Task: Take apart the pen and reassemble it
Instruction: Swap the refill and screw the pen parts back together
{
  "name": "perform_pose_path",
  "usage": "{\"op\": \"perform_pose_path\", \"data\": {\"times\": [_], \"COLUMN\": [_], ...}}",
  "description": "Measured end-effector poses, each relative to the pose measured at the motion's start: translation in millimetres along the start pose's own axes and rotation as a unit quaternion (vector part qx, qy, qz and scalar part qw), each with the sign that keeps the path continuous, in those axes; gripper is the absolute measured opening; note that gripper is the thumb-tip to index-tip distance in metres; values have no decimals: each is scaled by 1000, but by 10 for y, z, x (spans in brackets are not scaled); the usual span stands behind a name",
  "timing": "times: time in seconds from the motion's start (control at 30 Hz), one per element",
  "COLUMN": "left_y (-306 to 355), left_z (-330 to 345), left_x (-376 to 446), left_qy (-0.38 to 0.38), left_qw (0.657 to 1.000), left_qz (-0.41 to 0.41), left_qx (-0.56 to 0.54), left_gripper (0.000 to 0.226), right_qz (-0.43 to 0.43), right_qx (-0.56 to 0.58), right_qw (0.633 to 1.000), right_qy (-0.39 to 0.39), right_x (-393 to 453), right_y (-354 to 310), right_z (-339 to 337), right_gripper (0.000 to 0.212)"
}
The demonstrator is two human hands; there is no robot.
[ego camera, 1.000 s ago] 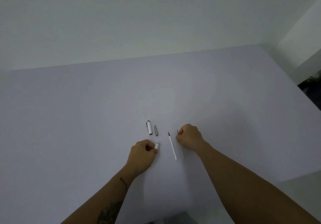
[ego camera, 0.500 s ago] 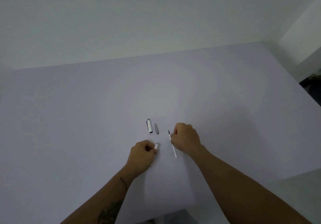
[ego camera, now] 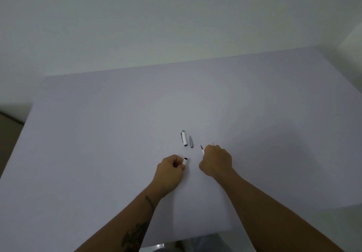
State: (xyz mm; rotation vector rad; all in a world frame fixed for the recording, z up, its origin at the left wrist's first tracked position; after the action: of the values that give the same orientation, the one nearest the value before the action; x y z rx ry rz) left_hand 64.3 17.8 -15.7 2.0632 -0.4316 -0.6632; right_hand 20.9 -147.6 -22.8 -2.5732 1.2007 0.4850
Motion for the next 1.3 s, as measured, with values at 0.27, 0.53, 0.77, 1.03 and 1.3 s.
{"op": "perform_pose_path", "data": {"times": [0.27,0.53,0.77,1.03,1.3], "left_y": [-69,-58,-91,-47,10], "left_z": [-131,-223,-302,-367,-369], "left_x": [-62,-53,-56,-20,34], "left_qy": [-15,-18,11,39,58], "left_qw": [1000,1000,1000,997,994], "left_qz": [-12,8,9,22,14], "left_qx": [-13,-3,-22,-61,-89], "left_gripper": [13,17,11,13,4], "right_qz": [-23,-6,-1,-24,29], "right_qx": [276,419,428,394,452], "right_qw": [961,903,897,909,864], "right_qy": [-25,-97,-112,-135,-221], "right_x": [-137,-338,-352,-290,-188], "right_y": [-210,-381,-432,-496,-476], "right_z": [-319,-466,-502,-491,-395], "right_gripper": [21,24,22,18,14]}}
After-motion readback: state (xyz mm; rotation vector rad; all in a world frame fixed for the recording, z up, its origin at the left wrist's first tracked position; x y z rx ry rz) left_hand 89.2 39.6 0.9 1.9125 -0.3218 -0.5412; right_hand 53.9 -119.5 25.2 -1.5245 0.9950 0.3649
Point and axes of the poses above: each hand's wrist, its own x-axis towards the middle knuckle, its own z-axis out of the palm, y = z × x, the point moved 4 cm from there along x, towards the middle knuckle, and after that the axes turned 14 degrees about z, right-handed, at the moved point
